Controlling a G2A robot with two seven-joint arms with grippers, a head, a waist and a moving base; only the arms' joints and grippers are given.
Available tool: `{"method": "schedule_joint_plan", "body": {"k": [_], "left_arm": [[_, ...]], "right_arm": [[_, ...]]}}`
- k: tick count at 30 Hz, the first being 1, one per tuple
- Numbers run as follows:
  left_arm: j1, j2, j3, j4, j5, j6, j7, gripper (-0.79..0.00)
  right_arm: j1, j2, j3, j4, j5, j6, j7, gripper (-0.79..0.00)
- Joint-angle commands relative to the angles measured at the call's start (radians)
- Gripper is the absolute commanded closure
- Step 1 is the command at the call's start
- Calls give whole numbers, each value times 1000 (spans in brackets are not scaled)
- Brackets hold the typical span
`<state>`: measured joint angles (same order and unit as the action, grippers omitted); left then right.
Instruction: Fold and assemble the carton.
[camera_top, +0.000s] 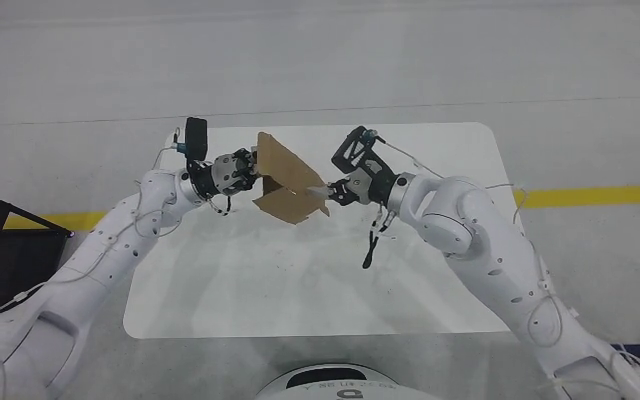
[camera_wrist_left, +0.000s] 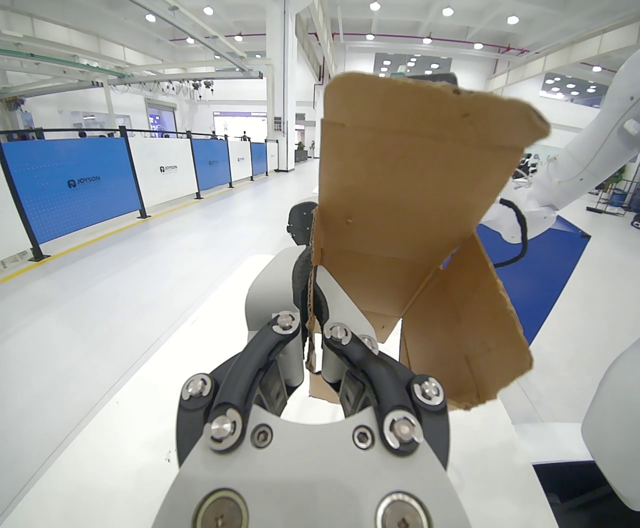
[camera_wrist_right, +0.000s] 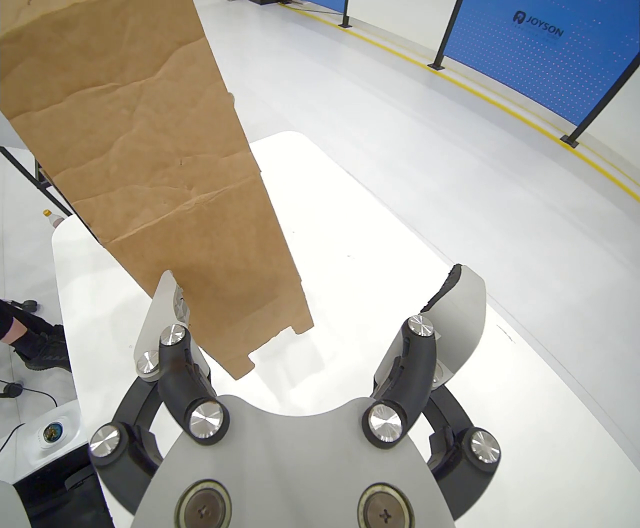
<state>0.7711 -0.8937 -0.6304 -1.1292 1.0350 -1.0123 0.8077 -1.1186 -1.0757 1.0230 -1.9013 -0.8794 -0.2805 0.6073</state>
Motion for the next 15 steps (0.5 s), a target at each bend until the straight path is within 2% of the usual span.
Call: {"method": "schedule_joint_plan", "body": {"k": [1, 8, 15], "left_arm": [[7, 0, -9, -5, 3, 0, 0, 0], [24, -5, -29, -39, 21, 0, -21, 0], [33, -11, -56, -59, 20, 0, -64, 0]], "right_arm": [[-9, 2, 12, -5, 1, -1, -1, -785], [15, -10, -39, 27, 30, -41, 28, -785], [60, -25, -76, 57, 32, -25, 45, -785]]}}
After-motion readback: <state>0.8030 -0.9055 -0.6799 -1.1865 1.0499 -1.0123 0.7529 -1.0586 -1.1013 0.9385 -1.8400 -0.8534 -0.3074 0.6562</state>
